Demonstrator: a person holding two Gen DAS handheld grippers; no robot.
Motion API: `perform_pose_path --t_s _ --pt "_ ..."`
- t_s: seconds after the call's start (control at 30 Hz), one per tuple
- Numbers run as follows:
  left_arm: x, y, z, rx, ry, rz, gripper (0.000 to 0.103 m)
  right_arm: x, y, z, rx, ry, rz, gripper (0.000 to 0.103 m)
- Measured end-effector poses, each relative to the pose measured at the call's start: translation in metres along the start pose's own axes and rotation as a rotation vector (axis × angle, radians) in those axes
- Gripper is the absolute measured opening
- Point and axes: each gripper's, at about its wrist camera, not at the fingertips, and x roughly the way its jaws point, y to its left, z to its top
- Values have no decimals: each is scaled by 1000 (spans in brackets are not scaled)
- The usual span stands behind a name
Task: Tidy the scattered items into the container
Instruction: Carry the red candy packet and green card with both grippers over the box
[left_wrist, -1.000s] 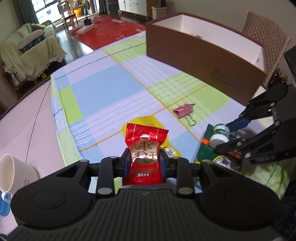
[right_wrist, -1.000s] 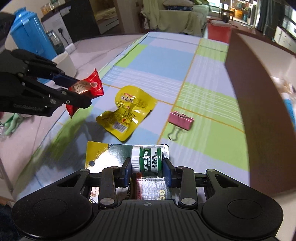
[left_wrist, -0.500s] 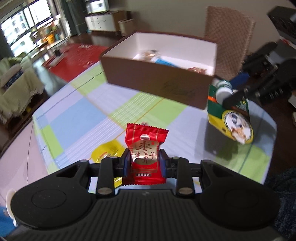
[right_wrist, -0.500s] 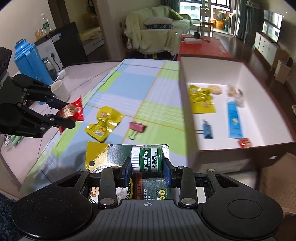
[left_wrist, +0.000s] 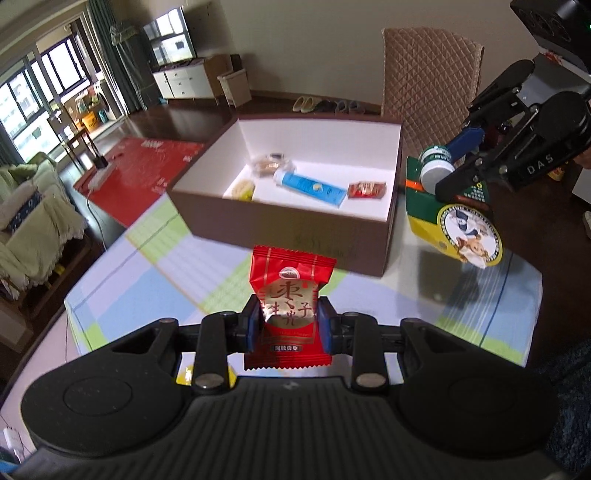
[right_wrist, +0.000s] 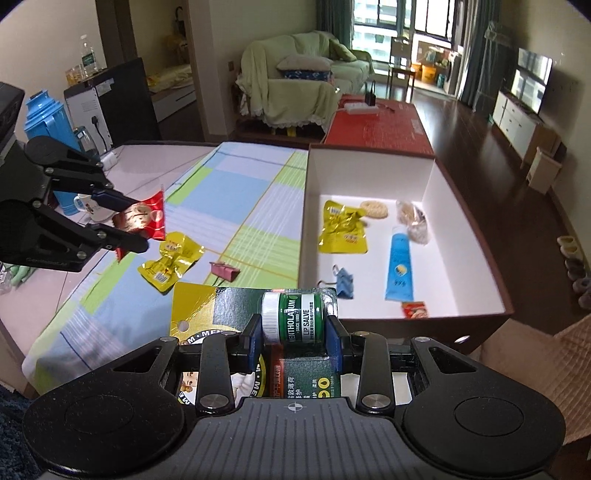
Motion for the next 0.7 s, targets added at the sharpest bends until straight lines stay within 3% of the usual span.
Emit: perform_pose_path --t_s 0.7 --pt "35 -24 101 1 -65 76 27 -25 -102 23 -30 -95 29 34"
